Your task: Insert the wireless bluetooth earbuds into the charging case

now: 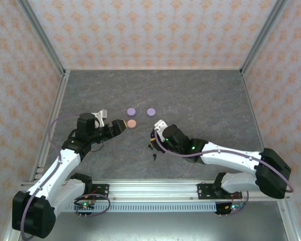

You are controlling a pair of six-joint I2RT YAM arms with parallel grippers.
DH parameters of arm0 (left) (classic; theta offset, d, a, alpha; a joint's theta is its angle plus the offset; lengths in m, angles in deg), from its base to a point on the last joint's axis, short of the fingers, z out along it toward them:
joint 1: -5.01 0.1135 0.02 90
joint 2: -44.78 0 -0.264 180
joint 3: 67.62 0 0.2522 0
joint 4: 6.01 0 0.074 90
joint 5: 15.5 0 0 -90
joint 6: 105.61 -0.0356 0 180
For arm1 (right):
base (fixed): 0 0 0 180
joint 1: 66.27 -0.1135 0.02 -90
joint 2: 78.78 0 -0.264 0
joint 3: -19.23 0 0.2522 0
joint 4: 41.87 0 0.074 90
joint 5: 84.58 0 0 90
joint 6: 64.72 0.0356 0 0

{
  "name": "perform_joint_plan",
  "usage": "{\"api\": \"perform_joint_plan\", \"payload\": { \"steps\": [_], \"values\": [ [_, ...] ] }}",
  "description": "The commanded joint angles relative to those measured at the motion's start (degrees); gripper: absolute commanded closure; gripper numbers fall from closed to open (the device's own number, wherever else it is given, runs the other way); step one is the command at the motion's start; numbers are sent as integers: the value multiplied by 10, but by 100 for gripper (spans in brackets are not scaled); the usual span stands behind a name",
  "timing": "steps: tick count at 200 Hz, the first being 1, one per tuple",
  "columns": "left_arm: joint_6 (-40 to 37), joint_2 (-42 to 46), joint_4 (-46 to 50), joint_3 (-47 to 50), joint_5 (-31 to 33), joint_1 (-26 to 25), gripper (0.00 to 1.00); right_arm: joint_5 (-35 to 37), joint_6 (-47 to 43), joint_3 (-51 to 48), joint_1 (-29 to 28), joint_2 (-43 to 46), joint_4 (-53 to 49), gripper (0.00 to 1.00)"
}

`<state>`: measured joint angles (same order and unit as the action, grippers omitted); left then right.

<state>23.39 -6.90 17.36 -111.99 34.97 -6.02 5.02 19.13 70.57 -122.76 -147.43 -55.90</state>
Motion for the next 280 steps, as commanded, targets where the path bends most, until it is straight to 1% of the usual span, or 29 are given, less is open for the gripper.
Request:
{"api": "perform_joint_plan", "payload": {
  "steps": [1, 25, 53, 68, 108, 162, 200, 266, 280],
  "values": [
    [8, -15, -60, -30, -59, -20, 12, -12, -50, -31, 17, 49, 78, 53],
    [6, -34, -79, -50, -68, -57, 13, -36, -89, -59, 29, 91, 105, 53],
    [12, -61, -103, -69, -63, -97, 13, -51, -133, -70, 29, 113, 108, 54],
    [21, -76, -127, -72, -64, -113, 14, -53, -149, -75, 30, 117, 113, 54],
    [21, -113, -156, -84, -74, -146, 16, -68, -166, -80, 30, 122, 131, 54],
    [0, -153, -163, -110, -91, -189, 17, -74, -176, -61, 30, 102, 117, 54],
    [-25, -178, -143, -127, -99, -213, 22, -74, -173, -55, 30, 98, 119, 54],
    [-49, -207, -121, -140, -111, -234, 33, -76, -167, -52, 30, 95, 126, 54],
    [-57, -214, -113, -144, -116, -240, 36, -75, -166, -51, 30, 93, 127, 54]
  ]
}}
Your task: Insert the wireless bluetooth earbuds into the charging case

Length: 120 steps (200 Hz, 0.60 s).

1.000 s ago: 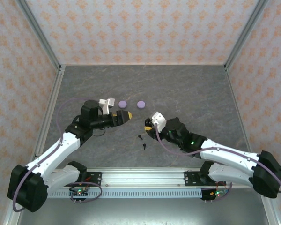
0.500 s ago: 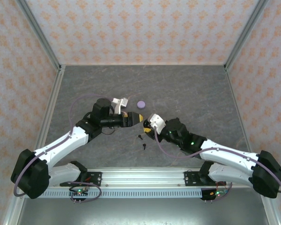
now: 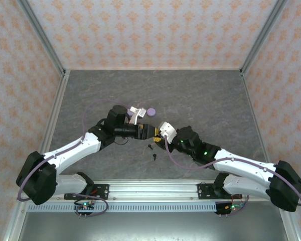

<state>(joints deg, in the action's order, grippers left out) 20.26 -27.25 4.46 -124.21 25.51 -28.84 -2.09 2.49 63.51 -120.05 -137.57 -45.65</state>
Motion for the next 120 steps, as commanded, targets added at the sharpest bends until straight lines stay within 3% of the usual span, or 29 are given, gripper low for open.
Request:
{"api": "perform_joint_plan", "payload": {
  "steps": [1, 70, 120],
  "values": [
    [-26, -11, 16, -22, -21, -13, 36, -5, 0, 19, 3, -5, 25, 54],
    [-39, -28, 30, -31, -25, -25, 67, 4, 2, 20, 3, -12, 24, 53],
    [-47, -17, 41, -34, -8, -25, 77, 13, 7, 29, 3, -8, -8, 49]
  ]
}}
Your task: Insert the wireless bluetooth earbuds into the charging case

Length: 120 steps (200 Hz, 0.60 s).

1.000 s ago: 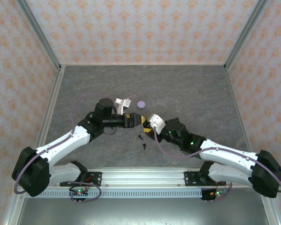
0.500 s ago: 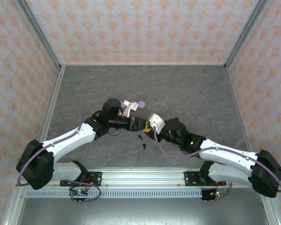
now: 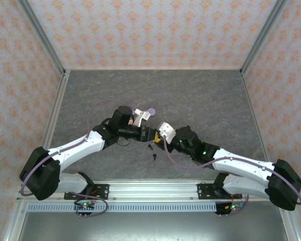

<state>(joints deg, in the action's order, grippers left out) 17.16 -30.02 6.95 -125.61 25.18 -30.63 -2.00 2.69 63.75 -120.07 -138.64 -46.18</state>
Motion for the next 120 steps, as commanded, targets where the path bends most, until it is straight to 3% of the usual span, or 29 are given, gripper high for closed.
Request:
{"api": "perform_joint_plan", "payload": {
  "steps": [1, 35, 63, 94, 120],
  "values": [
    [-16, 11, 16, -20, -4, -7, 77, 12, 6, 26, 3, 3, -4, 48],
    [-18, 30, 14, -19, 42, -7, 82, 10, 30, 24, 3, 28, -49, 26],
    [-50, 54, 12, -12, 100, -7, 87, 9, 68, 3, 3, 72, -72, 0],
    [-73, 97, -11, 9, 218, -7, 98, 22, 110, -9, 4, 121, -99, 1],
    [-93, 122, -49, 22, 262, -4, 98, 28, 144, -26, 11, 163, -103, 1]
  ]
}}
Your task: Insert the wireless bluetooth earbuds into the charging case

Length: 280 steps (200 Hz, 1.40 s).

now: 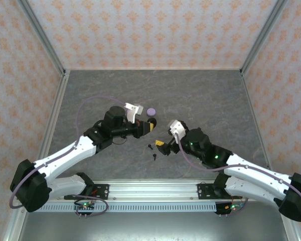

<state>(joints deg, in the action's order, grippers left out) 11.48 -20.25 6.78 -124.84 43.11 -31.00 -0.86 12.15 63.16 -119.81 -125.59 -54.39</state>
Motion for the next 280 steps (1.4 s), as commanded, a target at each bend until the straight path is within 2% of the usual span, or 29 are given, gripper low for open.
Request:
{"api": "perform_joint_plan", "payload": {
  "steps": [1, 16, 41, 81, 100, 132, 206, 280],
  "values": [
    [-37, 24, -49, 15, 84, -1, 98, 16, 51, -21, 9, 34, -21, 1],
    [-44, 32, -76, 24, 92, 1, 99, -1, 69, -26, 24, 55, -27, 1],
    [-62, 48, -135, 48, 89, 1, 100, -69, 93, -26, 62, 90, -38, 1],
    [-125, 81, -201, 84, 46, 1, 100, -201, 132, -16, 137, 112, -16, 1],
    [-145, 99, -211, 94, 31, 1, 100, -242, 141, -1, 158, 102, 10, 1],
    [-165, 125, -200, 97, 11, 0, 100, -260, 139, 43, 164, 67, 40, 0],
    [-176, 146, -187, 95, -13, -2, 100, -313, 136, 159, 164, -62, 65, 11],
    [-182, 147, -185, 96, -18, -3, 100, -335, 152, 198, 162, -147, 91, 12]
  ]
}}
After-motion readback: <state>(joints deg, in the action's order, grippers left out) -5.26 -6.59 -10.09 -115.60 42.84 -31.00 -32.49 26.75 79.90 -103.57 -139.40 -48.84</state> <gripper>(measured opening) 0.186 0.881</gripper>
